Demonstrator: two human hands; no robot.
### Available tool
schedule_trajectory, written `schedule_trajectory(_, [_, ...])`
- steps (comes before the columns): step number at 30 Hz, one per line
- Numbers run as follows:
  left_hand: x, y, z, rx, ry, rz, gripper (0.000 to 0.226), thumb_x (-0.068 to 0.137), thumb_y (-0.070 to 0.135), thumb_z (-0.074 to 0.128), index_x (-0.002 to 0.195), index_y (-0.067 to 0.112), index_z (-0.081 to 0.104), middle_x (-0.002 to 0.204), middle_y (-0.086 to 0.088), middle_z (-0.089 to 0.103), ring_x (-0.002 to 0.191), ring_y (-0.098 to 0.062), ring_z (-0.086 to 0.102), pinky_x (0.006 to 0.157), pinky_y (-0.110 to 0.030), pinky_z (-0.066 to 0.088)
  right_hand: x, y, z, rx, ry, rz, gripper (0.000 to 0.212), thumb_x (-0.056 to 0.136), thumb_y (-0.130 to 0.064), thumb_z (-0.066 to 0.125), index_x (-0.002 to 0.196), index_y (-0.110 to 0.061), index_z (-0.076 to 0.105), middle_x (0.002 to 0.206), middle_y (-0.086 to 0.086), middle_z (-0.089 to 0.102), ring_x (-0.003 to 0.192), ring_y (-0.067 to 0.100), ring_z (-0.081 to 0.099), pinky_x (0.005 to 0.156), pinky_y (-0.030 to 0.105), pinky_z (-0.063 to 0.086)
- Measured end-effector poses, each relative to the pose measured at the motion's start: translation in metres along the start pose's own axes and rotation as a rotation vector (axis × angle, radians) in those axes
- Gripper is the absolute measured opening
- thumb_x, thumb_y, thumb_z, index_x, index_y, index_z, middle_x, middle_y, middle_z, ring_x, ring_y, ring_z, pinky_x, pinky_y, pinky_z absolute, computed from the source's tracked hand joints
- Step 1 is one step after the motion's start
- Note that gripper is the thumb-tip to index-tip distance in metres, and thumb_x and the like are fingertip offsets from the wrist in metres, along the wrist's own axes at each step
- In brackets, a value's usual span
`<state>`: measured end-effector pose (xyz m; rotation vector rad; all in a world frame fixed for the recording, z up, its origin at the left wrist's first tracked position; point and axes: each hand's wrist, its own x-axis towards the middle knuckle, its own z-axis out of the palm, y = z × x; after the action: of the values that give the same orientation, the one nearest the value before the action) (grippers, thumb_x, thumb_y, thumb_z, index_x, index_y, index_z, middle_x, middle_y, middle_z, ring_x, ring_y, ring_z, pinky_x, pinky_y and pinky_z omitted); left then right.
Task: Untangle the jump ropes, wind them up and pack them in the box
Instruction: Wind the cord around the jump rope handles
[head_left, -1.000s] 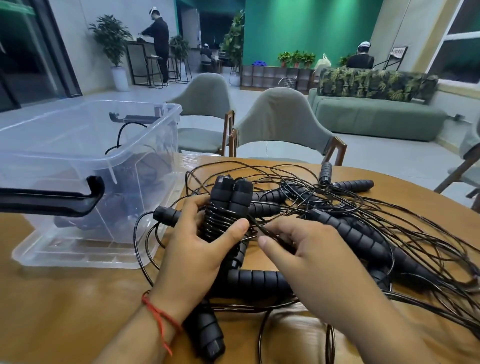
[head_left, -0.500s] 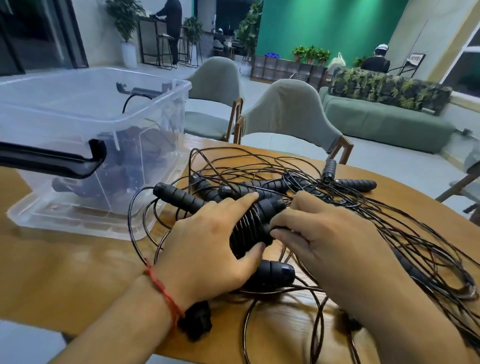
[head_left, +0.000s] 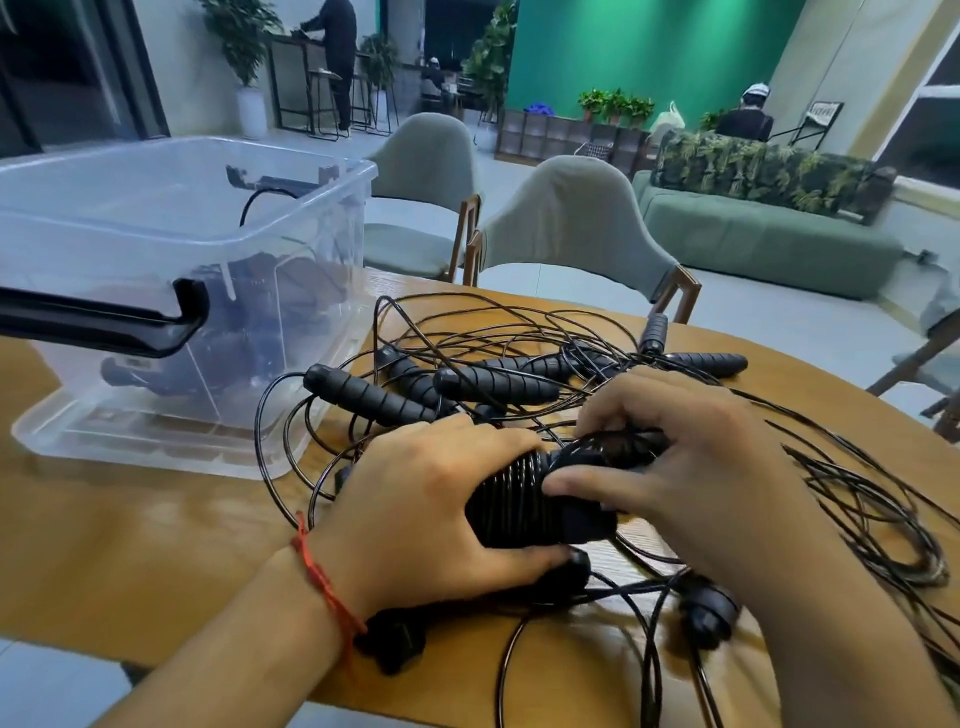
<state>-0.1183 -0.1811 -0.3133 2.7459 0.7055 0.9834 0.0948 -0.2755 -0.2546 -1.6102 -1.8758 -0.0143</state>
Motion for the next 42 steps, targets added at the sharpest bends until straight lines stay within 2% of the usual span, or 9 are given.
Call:
schedule_trajectory(7, [-0.003, 0.001, 0.002, -0.129, 0.028, 0.11, 0.08, 0.075, 0.072, 0.082, 0.135, 0.021, 0.069, 0.119, 0.014, 0.074, 0.098, -0.007, 0.069, 0.086, -0.035, 0.058, 0.002, -0.005, 0.013, 0.616, -0.004, 0.349, 0.02, 0.073, -0.038, 0.09, 0.08, -0.022, 0.08, 0.087, 0.005, 0.078, 0.084, 0.028, 0.076, 0.079, 0.051, 0.065])
schedule_trajectory(15, [-0.008, -0.002, -0.001, -0.386, 0.17, 0.076, 0.075, 0.075, 0.056, 0.09, 0.132, 0.014, 0.065, 0.117, 0.007, 0.072, 0.107, -0.011, 0.071, 0.09, -0.035, 0.058, 0.012, -0.009, 0.034, 1.207, -0.157, 0.632, 0.018, 0.08, -0.03, 0.08, 0.073, -0.015, 0.072, 0.078, 0.006, 0.07, 0.068, 0.017, 0.069, 0.059, 0.027, 0.057])
schedule_trajectory(19, [-0.013, -0.007, 0.0, -0.549, 0.189, -0.057, 0.076, 0.082, 0.064, 0.078, 0.14, 0.025, 0.049, 0.117, 0.008, 0.07, 0.105, -0.015, 0.073, 0.083, -0.038, 0.061, 0.017, -0.012, 0.049, 1.121, -0.062, 0.618, 0.017, 0.074, -0.027, 0.081, 0.086, -0.015, 0.08, 0.098, 0.022, 0.074, 0.089, 0.03, 0.068, 0.08, 0.043, 0.054])
schedule_trajectory(21, [-0.014, -0.009, 0.001, -0.553, 0.208, -0.081, 0.071, 0.088, 0.065, 0.07, 0.145, 0.028, 0.047, 0.116, 0.009, 0.069, 0.1, -0.014, 0.073, 0.079, -0.034, 0.061, 0.018, -0.017, 0.053, 1.007, -0.048, 0.544, 0.011, 0.085, -0.018, 0.072, 0.09, -0.02, 0.081, 0.093, 0.028, 0.069, 0.08, 0.031, 0.058, 0.072, 0.044, 0.046])
schedule_trajectory(26, [-0.004, -0.012, -0.001, -0.713, 0.34, -0.249, 0.047, 0.099, 0.048, 0.06, 0.142, 0.031, 0.053, 0.117, 0.011, 0.071, 0.108, -0.012, 0.07, 0.087, -0.017, 0.051, 0.019, -0.034, 0.05, 0.739, -0.113, 0.375, 0.022, 0.107, -0.023, 0.06, 0.102, -0.034, 0.078, 0.07, -0.007, 0.06, 0.058, 0.007, 0.049, 0.056, 0.02, 0.038])
schedule_trajectory(31, [0.002, -0.014, -0.004, -0.895, 0.356, -0.371, 0.044, 0.1, 0.051, 0.052, 0.139, 0.031, 0.059, 0.123, 0.009, 0.073, 0.116, -0.009, 0.069, 0.096, -0.021, 0.051, 0.017, -0.053, 0.052, 0.668, -0.157, 0.272, 0.048, 0.1, -0.011, 0.061, 0.126, -0.05, 0.067, 0.094, -0.032, 0.072, 0.078, -0.011, 0.063, 0.07, 0.008, 0.043])
schedule_trajectory(34, [0.002, -0.015, -0.003, -0.958, 0.382, -0.384, 0.038, 0.103, 0.053, 0.052, 0.136, 0.037, 0.061, 0.124, 0.004, 0.073, 0.118, -0.014, 0.069, 0.101, -0.03, 0.053, 0.018, -0.059, 0.051, 0.875, -0.152, 0.305, 0.048, 0.084, -0.016, 0.052, 0.12, -0.038, 0.076, 0.079, -0.008, 0.066, 0.06, 0.0, 0.056, 0.055, 0.01, 0.041])
schedule_trajectory(37, [0.003, -0.016, -0.001, -0.888, 0.373, -0.399, 0.029, 0.106, 0.052, 0.052, 0.134, 0.047, 0.056, 0.121, 0.014, 0.073, 0.115, -0.003, 0.068, 0.095, -0.016, 0.049, 0.02, -0.059, 0.058, 0.887, -0.097, 0.387, 0.046, 0.079, -0.031, 0.052, 0.109, -0.056, 0.075, 0.086, 0.033, 0.057, 0.058, 0.018, 0.048, 0.052, 0.031, 0.04])
schedule_trajectory(42, [0.003, -0.016, 0.001, -0.895, 0.302, -0.415, 0.033, 0.106, 0.049, 0.044, 0.139, 0.055, 0.045, 0.114, 0.018, 0.074, 0.106, -0.005, 0.071, 0.089, -0.013, 0.05, 0.015, -0.062, 0.067, 0.817, -0.048, 0.338, 0.031, 0.109, -0.027, 0.05, 0.103, -0.046, 0.072, 0.073, -0.01, 0.064, 0.062, -0.001, 0.058, 0.058, 0.013, 0.043])
